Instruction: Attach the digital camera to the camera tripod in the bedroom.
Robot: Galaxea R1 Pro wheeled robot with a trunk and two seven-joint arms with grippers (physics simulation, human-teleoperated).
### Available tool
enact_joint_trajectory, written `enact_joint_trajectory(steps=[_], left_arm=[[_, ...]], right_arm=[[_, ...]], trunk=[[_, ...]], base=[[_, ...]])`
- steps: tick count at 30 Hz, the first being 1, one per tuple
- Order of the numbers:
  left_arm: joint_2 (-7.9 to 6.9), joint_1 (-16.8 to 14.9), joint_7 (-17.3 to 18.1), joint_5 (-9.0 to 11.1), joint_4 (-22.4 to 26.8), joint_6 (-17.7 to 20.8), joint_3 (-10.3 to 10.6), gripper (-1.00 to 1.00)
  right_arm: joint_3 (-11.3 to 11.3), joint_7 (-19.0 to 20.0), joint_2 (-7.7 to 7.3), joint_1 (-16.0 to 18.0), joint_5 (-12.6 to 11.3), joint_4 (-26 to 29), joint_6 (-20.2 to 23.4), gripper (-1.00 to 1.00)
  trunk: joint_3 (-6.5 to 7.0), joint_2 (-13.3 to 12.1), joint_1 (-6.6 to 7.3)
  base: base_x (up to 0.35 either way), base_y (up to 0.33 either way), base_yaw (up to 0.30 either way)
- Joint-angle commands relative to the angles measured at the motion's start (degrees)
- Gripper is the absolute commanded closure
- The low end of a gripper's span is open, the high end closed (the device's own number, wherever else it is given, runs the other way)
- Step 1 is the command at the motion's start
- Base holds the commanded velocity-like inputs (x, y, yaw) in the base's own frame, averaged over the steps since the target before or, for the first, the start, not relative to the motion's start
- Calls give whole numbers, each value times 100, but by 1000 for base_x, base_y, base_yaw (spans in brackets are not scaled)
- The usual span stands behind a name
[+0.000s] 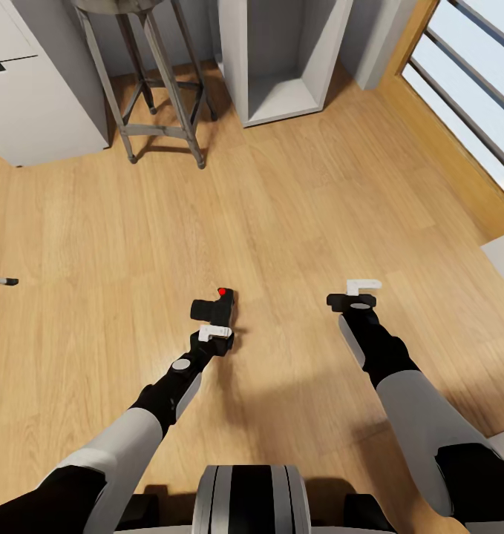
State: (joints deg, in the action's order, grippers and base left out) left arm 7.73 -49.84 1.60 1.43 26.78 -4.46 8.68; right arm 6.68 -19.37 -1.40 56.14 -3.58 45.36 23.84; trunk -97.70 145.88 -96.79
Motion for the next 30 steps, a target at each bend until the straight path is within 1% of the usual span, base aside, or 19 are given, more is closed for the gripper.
enact_joint_trajectory(steps=[1, 30], left_arm=[[-1, -4, 7, 15, -6, -19, 10, -100], [5, -3, 7, 15, 2, -28, 10, -100]], right_arm=[[35, -49, -9, 2, -38, 8, 33, -100], [35, -49, -9, 2, -38, 8, 33, -100]], trunk=[[-3, 1, 1], [-3, 1, 1]], base=[[0, 0, 0], [0, 0, 0]])
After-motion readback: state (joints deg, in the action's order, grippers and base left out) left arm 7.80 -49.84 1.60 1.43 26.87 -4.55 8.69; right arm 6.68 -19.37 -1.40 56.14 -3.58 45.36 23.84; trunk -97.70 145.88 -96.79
